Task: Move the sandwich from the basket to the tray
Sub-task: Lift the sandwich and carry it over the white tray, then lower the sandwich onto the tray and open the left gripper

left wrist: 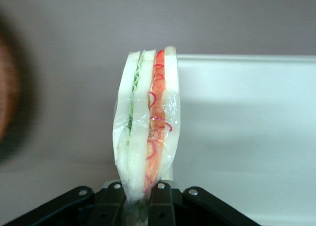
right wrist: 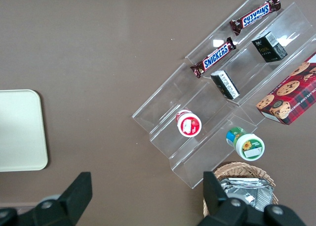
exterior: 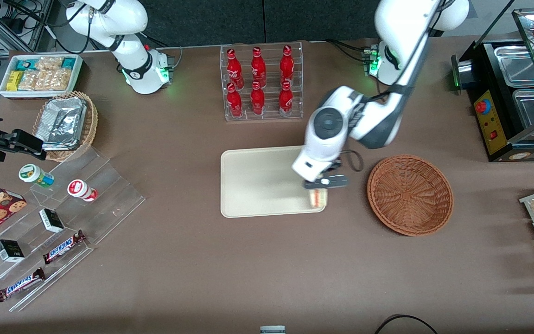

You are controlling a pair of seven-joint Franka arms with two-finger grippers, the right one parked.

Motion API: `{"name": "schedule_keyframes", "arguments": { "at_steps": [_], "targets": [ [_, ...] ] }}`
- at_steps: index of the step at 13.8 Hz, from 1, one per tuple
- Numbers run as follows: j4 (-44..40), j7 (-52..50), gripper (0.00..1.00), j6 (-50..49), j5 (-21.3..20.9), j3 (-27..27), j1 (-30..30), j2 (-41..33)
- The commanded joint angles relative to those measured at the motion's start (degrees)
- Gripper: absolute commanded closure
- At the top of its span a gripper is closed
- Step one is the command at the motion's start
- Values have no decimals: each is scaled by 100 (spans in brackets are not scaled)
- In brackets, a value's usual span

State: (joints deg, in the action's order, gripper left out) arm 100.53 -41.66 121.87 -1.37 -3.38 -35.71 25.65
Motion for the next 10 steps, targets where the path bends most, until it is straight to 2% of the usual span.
{"name": "schedule_keyframes", "arguments": {
  "at_steps": [1,6,10],
  "targets": [
    [-490,123,100,-67,14,-22,-313,379],
    [-676,544,100,-67,67,-260,-349,608],
    [-684,213,100,99,85,-339,-367,783]
  ]
}}
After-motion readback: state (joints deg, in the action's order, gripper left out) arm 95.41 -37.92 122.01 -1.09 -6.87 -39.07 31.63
